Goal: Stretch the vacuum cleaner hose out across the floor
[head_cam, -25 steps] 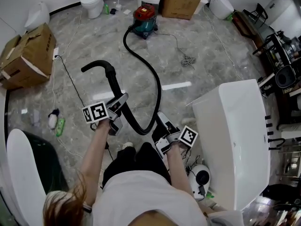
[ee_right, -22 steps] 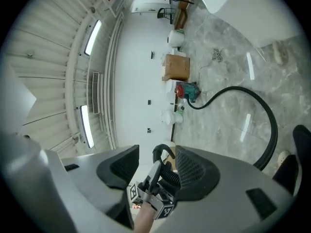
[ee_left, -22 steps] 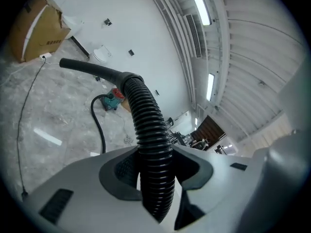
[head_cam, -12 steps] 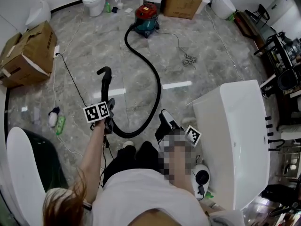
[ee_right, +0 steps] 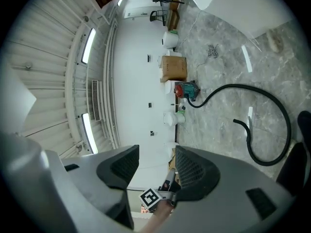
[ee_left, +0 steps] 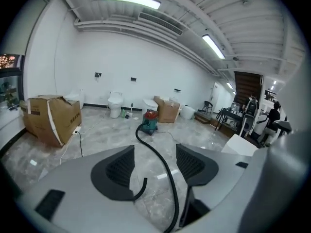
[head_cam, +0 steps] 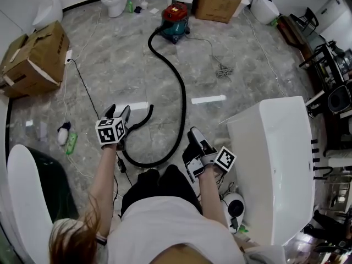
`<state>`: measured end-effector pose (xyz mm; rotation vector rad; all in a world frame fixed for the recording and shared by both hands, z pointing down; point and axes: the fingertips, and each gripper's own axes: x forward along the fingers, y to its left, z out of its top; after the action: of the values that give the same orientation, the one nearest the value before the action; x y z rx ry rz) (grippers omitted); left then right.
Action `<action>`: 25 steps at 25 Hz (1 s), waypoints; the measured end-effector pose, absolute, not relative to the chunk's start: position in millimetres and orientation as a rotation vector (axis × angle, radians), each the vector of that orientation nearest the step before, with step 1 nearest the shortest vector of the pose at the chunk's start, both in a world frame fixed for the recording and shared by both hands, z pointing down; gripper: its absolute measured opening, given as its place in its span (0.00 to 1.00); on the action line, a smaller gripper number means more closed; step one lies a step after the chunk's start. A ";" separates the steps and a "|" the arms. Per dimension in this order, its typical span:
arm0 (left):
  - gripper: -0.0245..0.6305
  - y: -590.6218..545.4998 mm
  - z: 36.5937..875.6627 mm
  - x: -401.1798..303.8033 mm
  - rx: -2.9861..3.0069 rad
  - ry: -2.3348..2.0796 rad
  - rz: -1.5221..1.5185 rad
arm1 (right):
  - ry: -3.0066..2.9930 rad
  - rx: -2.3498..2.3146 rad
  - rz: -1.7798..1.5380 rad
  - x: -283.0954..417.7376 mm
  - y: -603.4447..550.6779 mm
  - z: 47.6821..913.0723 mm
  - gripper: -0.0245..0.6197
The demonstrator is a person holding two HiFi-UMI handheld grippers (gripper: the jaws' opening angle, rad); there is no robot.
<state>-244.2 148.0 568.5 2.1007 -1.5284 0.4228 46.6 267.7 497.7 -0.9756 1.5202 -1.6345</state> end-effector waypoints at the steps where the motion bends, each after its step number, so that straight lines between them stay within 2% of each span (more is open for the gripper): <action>1: 0.46 149.9 564.9 -242.8 2.119 -1.531 0.416 | 1.517 -0.974 -1.638 45.3 267.8 497.8 0.40; 5: 0.45 157.0 554.7 -228.7 2.190 -1.497 0.377 | 1.554 -1.007 -1.634 40.9 266.5 498.6 0.40; 6: 0.42 159.1 551.7 -223.5 2.213 -1.489 0.370 | 1.575 -1.032 -1.625 40.9 266.0 499.2 0.40; 11: 0.11 169.6 541.0 -198.3 2.272 -1.449 0.336 | 1.598 -1.095 -1.587 44.9 263.5 500.9 0.40; 13: 0.05 173.5 539.1 -187.0 2.303 -1.415 0.354 | 1.591 -1.099 -1.585 45.1 262.9 502.3 0.40; 19: 0.05 193.1 523.3 -143.2 2.409 -1.244 0.341 | 1.651 -1.190 -1.546 50.4 264.0 501.3 0.40; 25: 0.05 209.1 484.0 -96.4 2.514 -1.076 0.266 | 1.854 -1.372 -1.367 54.0 250.3 480.1 0.40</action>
<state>-96.4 209.1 484.0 2.5141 -1.0756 0.2657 54.0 250.3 480.1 -1.3722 1.8545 -1.3670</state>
